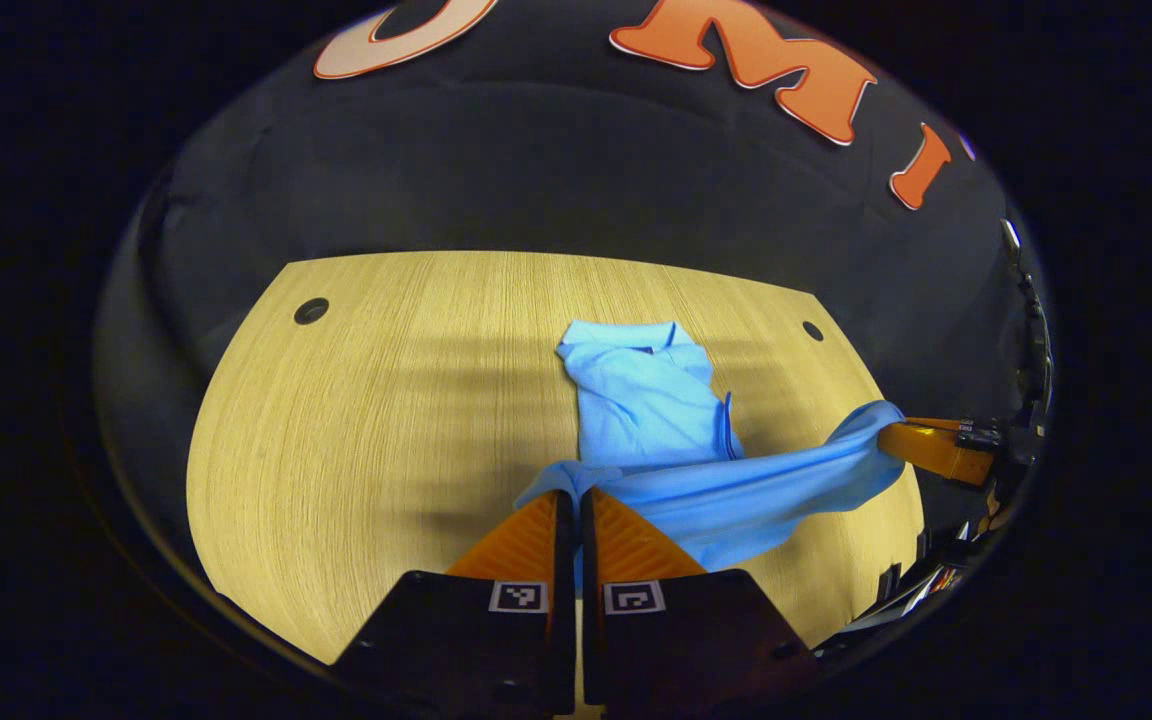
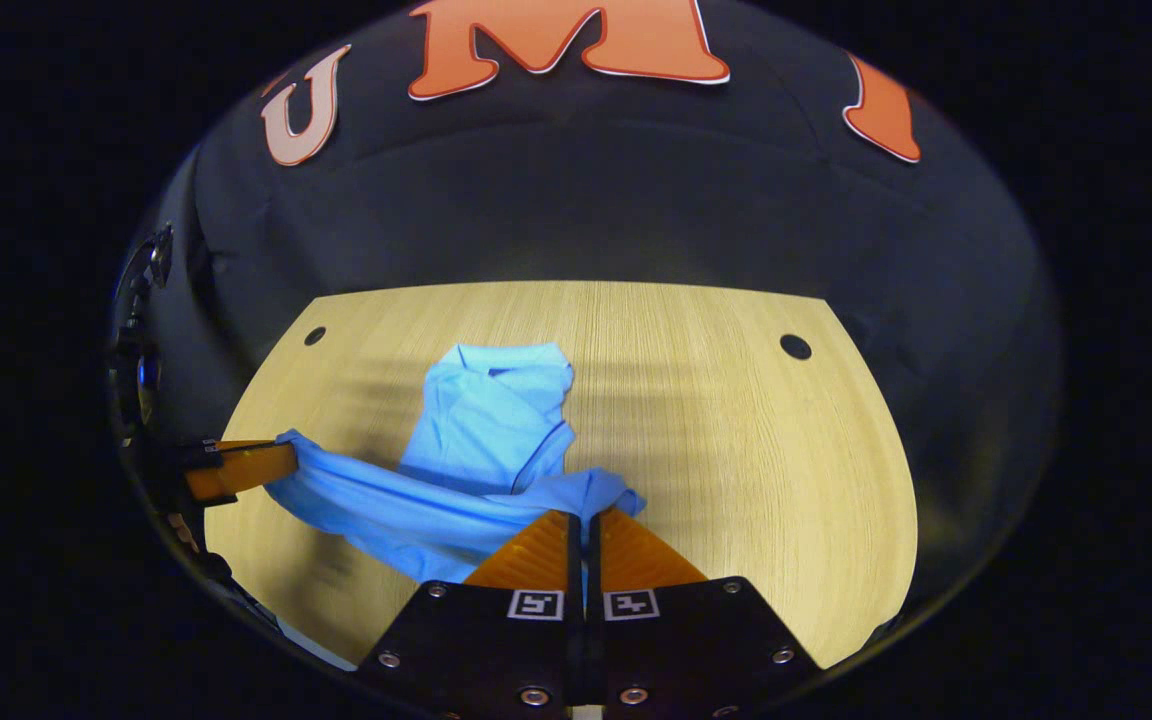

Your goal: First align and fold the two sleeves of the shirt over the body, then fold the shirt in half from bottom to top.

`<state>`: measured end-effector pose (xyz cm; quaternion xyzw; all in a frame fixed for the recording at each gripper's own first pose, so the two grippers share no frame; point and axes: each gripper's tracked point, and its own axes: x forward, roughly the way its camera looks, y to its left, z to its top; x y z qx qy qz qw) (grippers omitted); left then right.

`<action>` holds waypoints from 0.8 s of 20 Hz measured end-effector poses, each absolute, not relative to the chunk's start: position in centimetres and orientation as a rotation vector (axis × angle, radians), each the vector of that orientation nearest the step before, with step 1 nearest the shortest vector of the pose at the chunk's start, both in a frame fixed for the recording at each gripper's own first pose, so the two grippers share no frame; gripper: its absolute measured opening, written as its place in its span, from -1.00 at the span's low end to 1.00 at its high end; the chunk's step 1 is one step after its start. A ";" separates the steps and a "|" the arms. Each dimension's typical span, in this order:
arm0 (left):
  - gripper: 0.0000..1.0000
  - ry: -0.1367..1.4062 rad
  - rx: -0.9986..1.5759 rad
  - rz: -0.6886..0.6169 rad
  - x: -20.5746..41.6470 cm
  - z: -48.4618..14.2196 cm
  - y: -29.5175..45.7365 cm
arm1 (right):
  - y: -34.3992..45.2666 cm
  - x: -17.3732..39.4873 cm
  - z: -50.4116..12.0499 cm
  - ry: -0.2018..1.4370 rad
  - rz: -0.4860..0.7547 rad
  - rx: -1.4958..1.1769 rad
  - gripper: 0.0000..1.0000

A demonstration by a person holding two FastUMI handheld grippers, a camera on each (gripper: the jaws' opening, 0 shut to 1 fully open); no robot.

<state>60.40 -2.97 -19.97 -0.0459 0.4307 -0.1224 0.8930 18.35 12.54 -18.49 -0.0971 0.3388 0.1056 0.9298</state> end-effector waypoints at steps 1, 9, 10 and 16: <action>-0.86 0.881 -0.091 -0.249 62.6 -20.0 -2.9 | 12.9 19.9 -18.2 0.686 0.218 -0.199 -0.99; -0.86 0.890 -0.055 -0.206 73.3 -24.8 -2.8 | 14.8 30.7 -22.8 0.717 0.188 -0.168 -0.99; -0.86 0.895 -0.042 -0.196 73.9 -25.7 -2.7 | 15.0 31.2 -23.6 0.736 0.183 -0.144 -0.99; -0.67 0.904 -0.055 -0.135 74.5 -28.0 -2.0 | 13.3 31.3 -22.6 0.800 0.147 -0.085 -0.72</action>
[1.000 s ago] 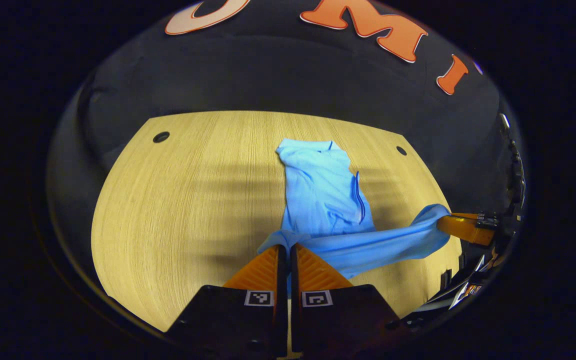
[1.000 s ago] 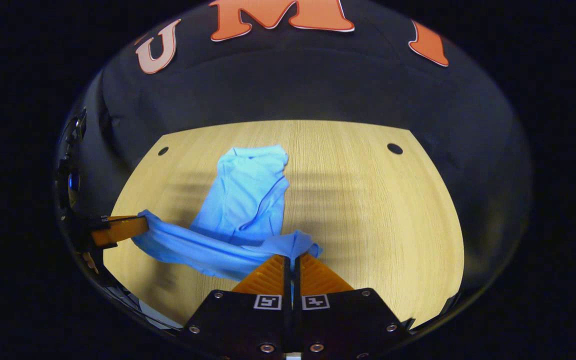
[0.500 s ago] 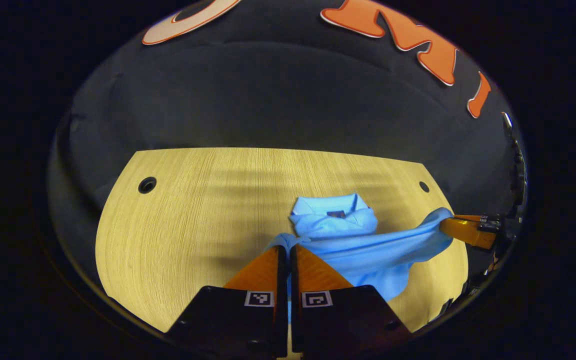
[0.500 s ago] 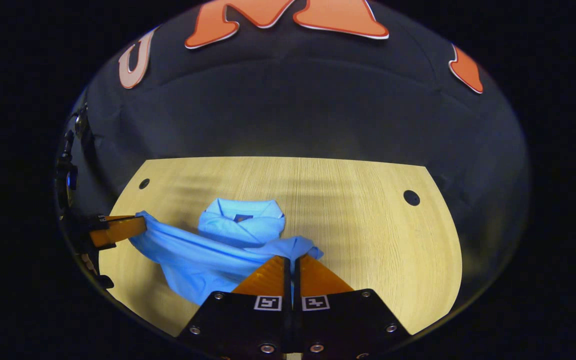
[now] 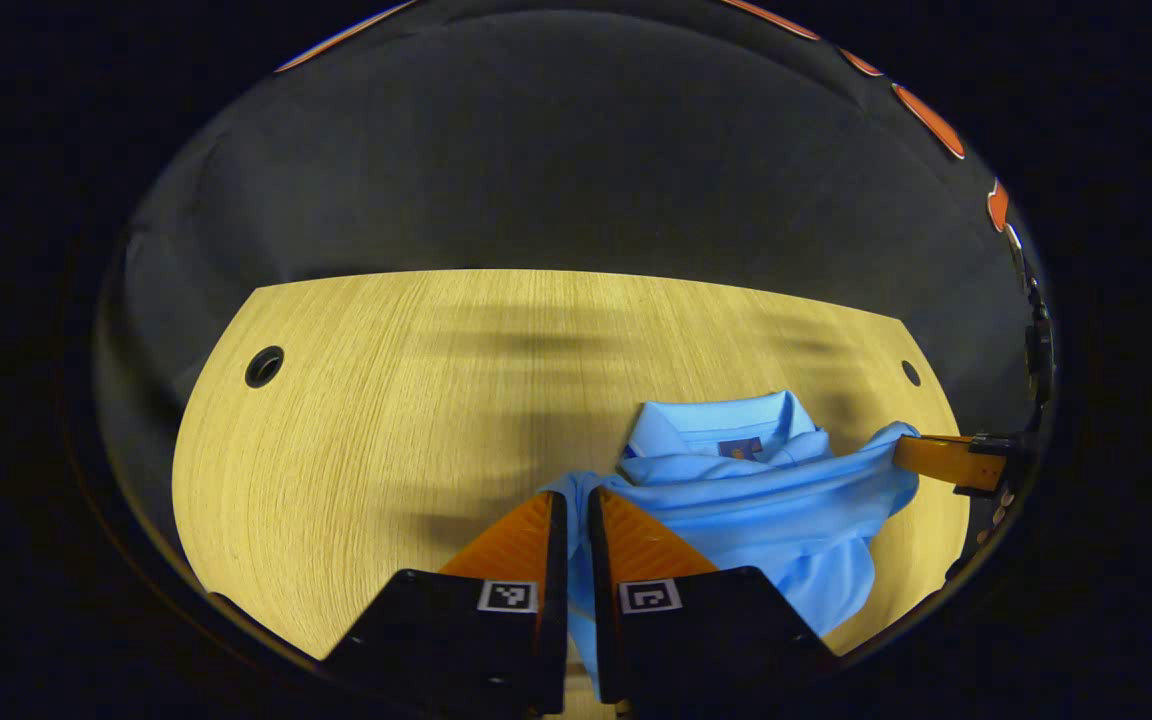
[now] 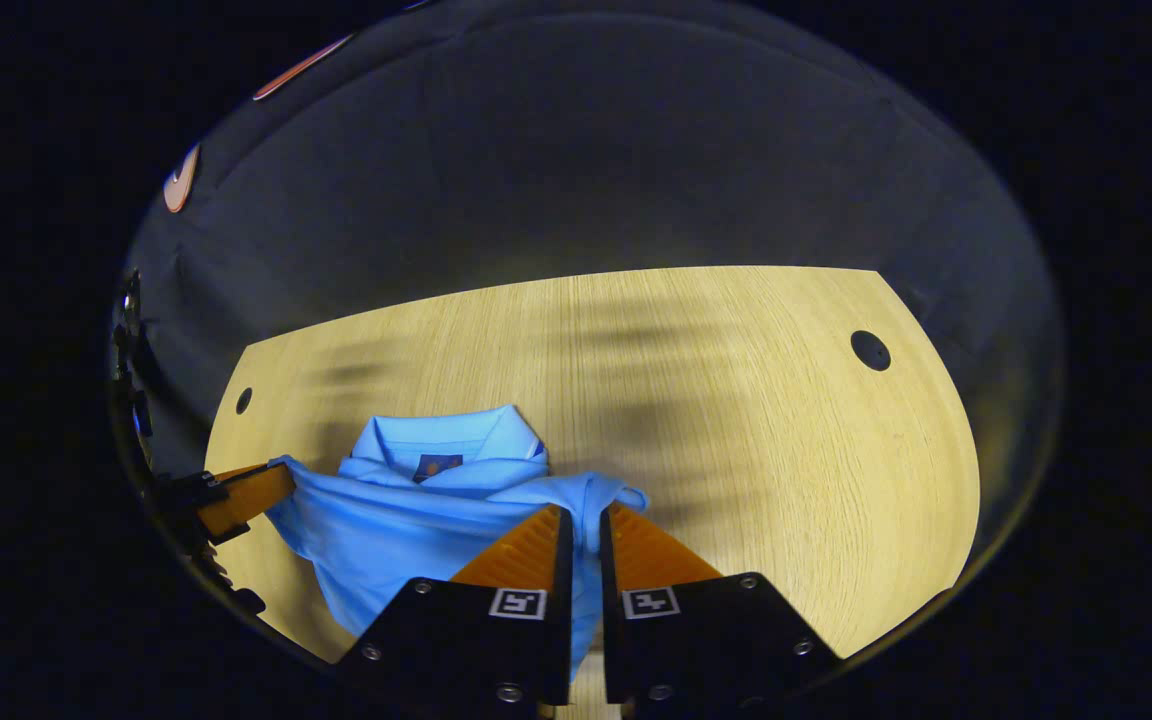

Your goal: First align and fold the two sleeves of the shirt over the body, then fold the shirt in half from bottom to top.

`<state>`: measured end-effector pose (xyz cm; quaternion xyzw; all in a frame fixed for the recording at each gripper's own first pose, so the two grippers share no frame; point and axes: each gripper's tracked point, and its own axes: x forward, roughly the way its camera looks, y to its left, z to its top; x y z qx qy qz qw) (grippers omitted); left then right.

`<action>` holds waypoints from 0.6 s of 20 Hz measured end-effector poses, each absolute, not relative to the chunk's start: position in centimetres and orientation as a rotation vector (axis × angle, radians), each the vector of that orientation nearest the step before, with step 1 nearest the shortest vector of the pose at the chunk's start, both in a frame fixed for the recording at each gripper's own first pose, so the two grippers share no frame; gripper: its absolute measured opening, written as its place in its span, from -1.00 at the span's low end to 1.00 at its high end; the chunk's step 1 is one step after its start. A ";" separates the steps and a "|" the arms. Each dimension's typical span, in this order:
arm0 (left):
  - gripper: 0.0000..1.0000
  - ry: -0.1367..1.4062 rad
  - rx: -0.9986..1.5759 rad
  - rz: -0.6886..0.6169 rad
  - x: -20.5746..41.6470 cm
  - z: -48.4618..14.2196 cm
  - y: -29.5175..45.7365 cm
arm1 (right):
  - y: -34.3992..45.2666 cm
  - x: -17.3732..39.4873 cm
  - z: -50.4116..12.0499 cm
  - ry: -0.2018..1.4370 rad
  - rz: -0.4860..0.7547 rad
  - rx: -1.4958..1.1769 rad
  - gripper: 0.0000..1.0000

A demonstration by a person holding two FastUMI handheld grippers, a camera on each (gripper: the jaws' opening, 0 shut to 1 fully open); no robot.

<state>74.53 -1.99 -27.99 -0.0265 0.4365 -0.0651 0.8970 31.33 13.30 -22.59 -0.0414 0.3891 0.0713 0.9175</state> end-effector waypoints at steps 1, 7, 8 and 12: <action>-0.34 0.893 -0.053 -0.131 74.7 -27.6 -1.7 | 13.1 31.4 -22.3 0.791 0.146 -0.081 -0.36; 1.00 0.720 -0.003 -0.080 74.5 -20.3 -0.3 | 12.6 28.8 -18.6 0.738 0.163 -0.088 0.98; 1.00 0.681 -0.003 -0.083 74.1 -18.3 -0.5 | 12.5 28.0 -17.2 0.713 0.173 -0.084 0.98; 1.00 0.518 0.035 -0.087 71.5 -11.2 -1.8 | 12.1 23.5 -12.2 0.637 0.237 -0.105 0.98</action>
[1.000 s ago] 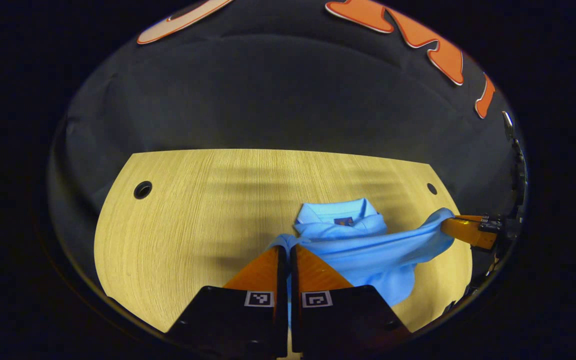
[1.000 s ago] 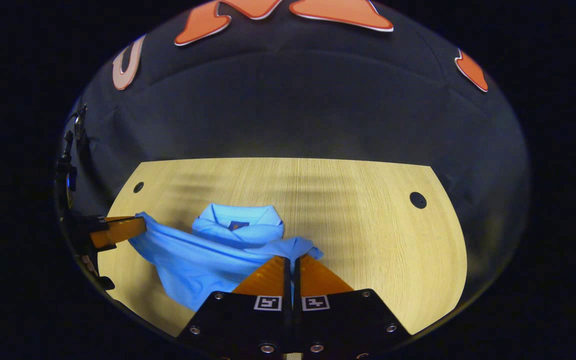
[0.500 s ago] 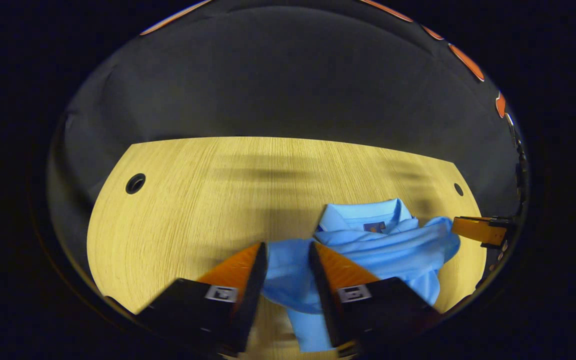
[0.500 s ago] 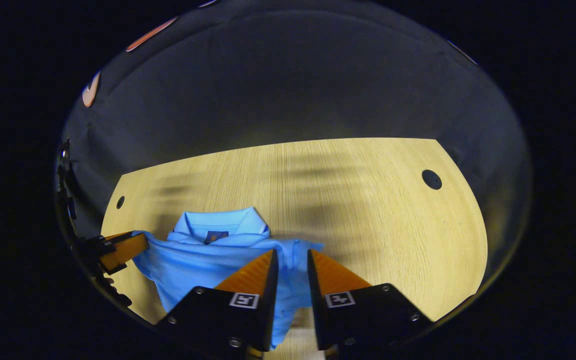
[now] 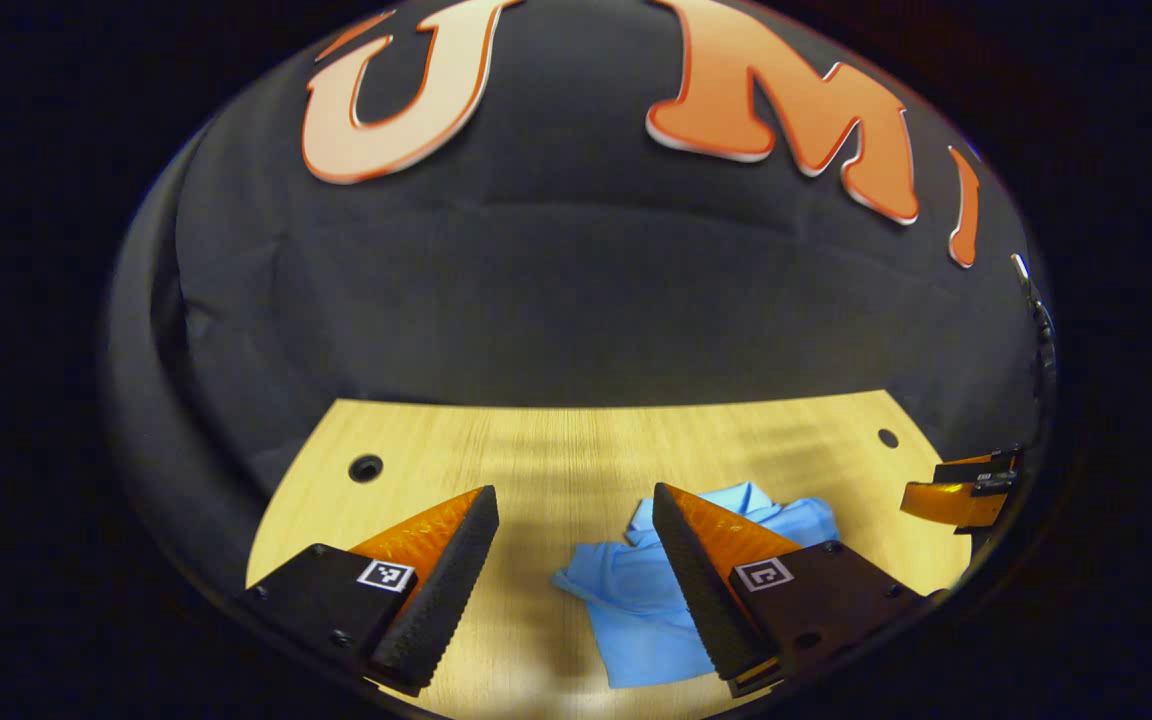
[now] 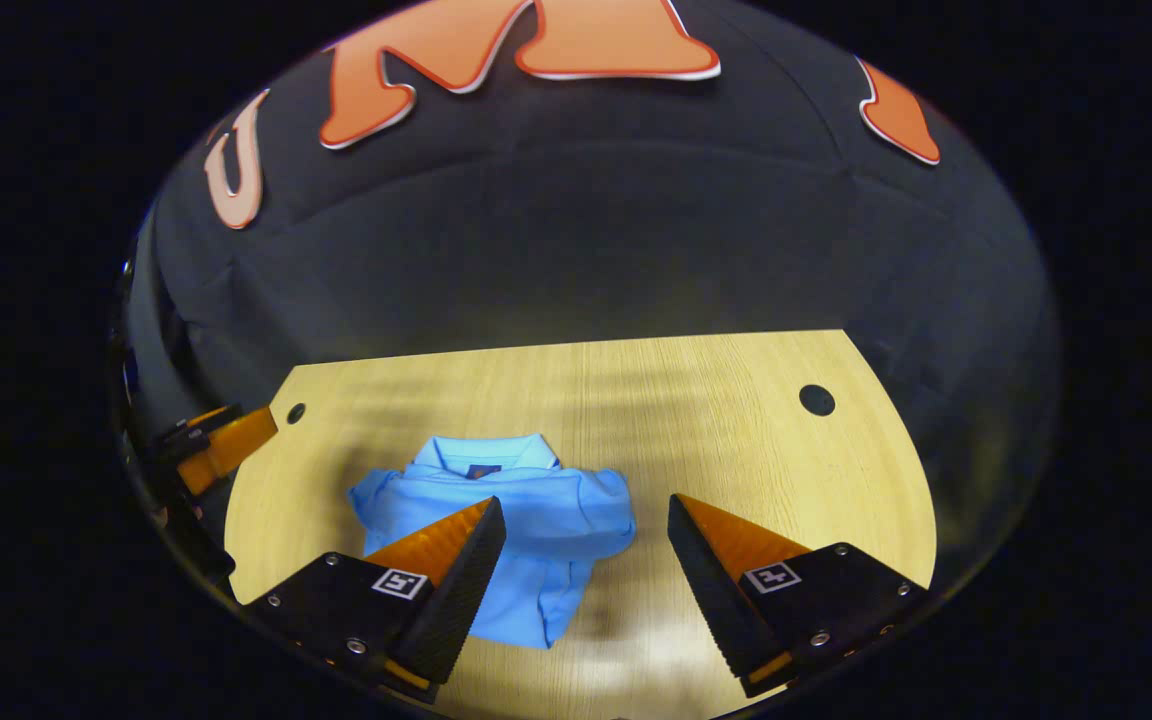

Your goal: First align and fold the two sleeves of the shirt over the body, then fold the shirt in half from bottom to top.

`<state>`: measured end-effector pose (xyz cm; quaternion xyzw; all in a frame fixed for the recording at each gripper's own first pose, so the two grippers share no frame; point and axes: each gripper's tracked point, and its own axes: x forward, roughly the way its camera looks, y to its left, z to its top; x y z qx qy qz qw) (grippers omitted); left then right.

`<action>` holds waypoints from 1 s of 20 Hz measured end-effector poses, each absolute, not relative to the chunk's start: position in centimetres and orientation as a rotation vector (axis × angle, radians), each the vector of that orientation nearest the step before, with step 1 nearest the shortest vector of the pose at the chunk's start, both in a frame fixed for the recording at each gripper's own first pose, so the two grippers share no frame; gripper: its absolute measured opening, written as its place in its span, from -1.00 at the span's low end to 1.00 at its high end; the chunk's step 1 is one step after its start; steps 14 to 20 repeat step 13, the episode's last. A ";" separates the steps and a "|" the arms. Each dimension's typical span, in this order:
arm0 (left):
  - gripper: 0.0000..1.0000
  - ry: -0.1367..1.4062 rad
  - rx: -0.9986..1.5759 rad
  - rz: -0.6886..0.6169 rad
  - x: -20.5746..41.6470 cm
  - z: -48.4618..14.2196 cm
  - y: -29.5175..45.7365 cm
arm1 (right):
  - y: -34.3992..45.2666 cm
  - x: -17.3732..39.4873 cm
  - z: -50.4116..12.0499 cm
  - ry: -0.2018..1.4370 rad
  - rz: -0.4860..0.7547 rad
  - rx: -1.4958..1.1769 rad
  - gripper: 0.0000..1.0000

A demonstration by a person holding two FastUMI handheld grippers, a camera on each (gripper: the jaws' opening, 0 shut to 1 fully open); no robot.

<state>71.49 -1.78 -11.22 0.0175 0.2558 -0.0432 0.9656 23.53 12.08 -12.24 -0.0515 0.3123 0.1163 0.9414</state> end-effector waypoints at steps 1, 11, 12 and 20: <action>1.00 0.483 0.048 -0.091 70.6 -9.7 -2.1 | 11.6 22.6 -10.9 0.610 0.243 -0.117 0.98; 1.00 0.293 -0.011 -0.092 59.3 0.9 -2.6 | 7.2 11.9 -1.0 0.300 0.241 -0.130 0.97; 1.00 0.287 -0.024 -0.086 58.5 0.9 -2.4 | 7.1 11.2 -1.5 0.295 0.237 -0.125 0.97; 1.00 0.282 -0.029 -0.073 57.7 1.0 -2.0 | 7.0 10.6 -2.0 0.290 0.240 -0.111 0.97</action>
